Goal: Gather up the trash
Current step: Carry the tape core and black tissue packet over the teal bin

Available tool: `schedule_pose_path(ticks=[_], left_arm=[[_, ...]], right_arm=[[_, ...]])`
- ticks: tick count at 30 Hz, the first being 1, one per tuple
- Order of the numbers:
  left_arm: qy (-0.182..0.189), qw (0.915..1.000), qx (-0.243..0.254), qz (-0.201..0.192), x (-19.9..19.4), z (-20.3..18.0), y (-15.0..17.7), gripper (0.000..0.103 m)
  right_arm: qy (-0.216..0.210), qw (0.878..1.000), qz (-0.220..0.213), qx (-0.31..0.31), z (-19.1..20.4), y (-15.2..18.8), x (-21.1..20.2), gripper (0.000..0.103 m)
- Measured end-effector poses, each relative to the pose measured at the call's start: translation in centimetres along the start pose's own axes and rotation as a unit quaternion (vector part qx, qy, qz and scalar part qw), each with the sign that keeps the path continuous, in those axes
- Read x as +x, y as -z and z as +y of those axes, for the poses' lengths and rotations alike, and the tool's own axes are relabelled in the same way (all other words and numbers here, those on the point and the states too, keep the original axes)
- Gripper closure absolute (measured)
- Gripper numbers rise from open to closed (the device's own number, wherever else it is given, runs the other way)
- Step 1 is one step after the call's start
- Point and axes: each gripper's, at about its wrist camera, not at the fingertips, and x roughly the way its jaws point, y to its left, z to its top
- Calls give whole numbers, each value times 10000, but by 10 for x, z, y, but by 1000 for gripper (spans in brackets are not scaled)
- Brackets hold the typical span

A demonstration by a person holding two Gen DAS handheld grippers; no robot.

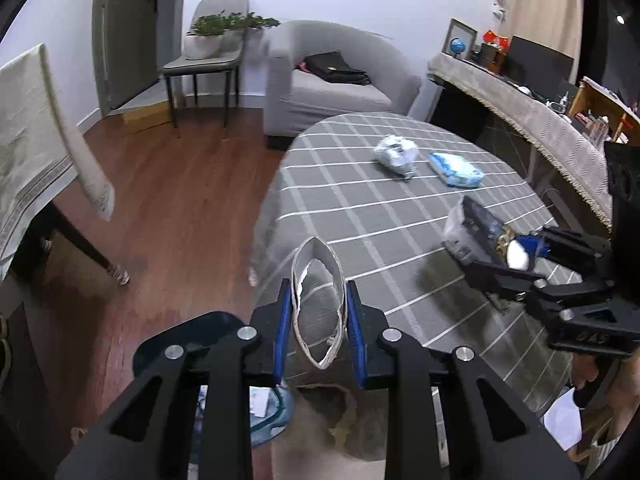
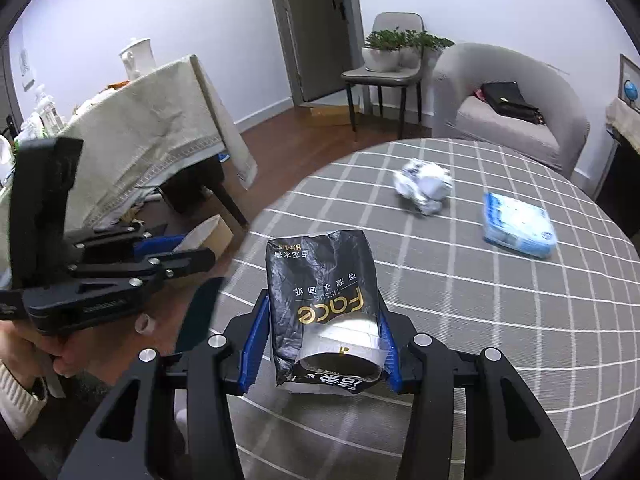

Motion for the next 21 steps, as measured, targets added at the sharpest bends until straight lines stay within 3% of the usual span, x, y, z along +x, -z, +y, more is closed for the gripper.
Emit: schedule_pose_path(ticks=[12,21], left_arm=[[-373,9984,-120,396,15,62,35,75],[-446,9954,-467,708,22,117,59,74]], right_arm=[[-393,9984,-402,31,60,-32,23,54],[-659,9973,-223,-254,115,-46,63,54]])
